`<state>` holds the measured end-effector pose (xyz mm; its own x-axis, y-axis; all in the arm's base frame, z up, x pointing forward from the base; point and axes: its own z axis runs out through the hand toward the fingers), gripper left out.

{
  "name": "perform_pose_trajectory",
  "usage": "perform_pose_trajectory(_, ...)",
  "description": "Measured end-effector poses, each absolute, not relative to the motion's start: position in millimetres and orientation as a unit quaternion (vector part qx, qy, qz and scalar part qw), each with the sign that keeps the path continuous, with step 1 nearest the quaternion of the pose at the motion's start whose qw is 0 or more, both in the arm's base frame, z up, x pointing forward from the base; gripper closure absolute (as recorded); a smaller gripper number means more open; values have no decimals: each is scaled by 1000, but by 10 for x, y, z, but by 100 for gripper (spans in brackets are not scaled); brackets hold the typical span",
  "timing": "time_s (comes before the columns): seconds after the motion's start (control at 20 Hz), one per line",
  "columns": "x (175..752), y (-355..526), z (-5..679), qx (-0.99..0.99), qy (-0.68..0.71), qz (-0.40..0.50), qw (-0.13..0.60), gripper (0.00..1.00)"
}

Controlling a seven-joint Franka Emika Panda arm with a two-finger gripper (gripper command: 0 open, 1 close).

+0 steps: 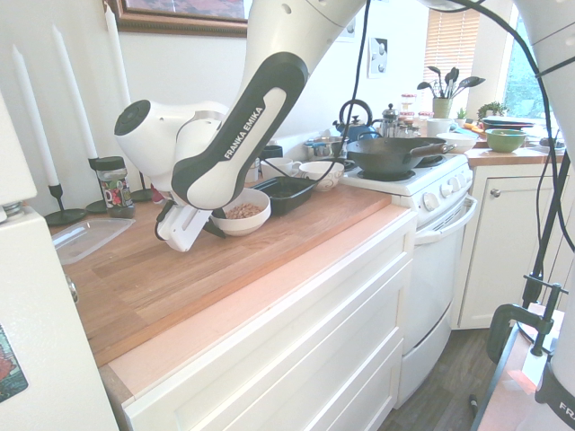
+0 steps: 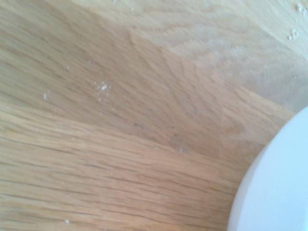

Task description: Put the cereal into the box

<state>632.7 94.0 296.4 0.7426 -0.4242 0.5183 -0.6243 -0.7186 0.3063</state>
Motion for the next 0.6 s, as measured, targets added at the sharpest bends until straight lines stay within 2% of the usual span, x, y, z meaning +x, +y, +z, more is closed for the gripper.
perform_pose_trajectory(0.6,6445,853,3813,895,-354,218,160,100)
